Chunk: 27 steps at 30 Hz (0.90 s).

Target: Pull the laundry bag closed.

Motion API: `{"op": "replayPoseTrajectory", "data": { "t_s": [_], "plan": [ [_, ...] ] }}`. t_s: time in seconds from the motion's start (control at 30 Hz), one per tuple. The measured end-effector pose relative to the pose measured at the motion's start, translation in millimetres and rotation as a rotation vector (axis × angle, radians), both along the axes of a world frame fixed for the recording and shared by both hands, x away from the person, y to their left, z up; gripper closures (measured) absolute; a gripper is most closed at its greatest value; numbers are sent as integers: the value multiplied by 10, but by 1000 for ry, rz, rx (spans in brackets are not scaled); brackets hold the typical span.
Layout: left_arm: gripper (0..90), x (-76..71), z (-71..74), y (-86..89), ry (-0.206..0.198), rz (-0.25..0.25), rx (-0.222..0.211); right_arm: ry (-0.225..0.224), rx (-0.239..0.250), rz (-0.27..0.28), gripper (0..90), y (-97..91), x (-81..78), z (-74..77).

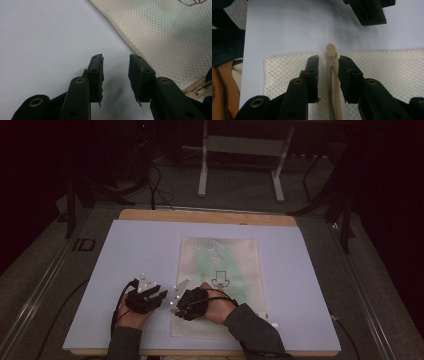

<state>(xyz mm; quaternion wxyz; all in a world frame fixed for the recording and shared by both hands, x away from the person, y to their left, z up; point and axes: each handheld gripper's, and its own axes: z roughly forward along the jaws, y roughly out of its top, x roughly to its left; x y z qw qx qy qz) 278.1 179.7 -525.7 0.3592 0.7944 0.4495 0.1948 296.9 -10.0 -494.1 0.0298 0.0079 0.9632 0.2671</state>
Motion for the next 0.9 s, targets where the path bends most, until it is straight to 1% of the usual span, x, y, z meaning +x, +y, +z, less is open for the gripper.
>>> {"op": "replayPoseTrajectory", "data": {
  "t_s": [0.17,0.27,0.43,0.67,0.77,0.9],
  "plan": [
    [634,0,1,11,-1,5,-3,7,-5,-4,701,36,20,-19],
    [632,0,4,25,0,10,-5,6,-8,2,700,61,31,-38],
    [628,-5,6,48,-3,25,-10,13,-1,0,686,119,54,-80],
    [628,-4,6,52,-2,26,-9,16,-11,0,680,198,56,-109],
    [628,-6,7,57,-3,30,-11,20,-7,-2,683,222,73,-124],
    [627,-7,6,57,-1,31,-10,29,-16,1,699,250,89,-129]
  ]
}}
